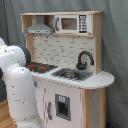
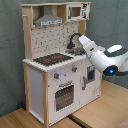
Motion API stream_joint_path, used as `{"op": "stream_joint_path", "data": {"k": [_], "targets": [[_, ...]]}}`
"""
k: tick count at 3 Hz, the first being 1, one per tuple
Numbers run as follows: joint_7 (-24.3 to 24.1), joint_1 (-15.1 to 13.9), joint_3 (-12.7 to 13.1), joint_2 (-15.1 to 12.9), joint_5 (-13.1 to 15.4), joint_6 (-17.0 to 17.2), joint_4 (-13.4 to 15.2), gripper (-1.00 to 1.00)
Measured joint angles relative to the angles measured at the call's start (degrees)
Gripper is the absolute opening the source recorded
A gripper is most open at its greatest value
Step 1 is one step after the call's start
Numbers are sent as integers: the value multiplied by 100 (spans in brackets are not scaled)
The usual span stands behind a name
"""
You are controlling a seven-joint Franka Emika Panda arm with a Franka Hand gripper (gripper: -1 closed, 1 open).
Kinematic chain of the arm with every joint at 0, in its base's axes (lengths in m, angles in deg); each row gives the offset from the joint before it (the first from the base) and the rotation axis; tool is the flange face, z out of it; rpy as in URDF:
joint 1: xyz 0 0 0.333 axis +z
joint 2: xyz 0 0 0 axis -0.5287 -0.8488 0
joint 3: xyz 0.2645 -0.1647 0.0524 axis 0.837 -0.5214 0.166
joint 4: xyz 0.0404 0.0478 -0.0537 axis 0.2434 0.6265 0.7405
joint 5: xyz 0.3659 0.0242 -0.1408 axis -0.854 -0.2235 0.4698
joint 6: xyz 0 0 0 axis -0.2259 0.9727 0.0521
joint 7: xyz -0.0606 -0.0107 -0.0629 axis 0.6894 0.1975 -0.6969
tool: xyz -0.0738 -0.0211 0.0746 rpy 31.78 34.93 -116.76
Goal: Play with the kitchen
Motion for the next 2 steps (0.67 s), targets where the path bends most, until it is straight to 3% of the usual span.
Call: {"op": "stream_joint_path", "data": {"k": [2], "targets": [[1150, 1, 1, -242, 286, 198, -76, 100]]}}
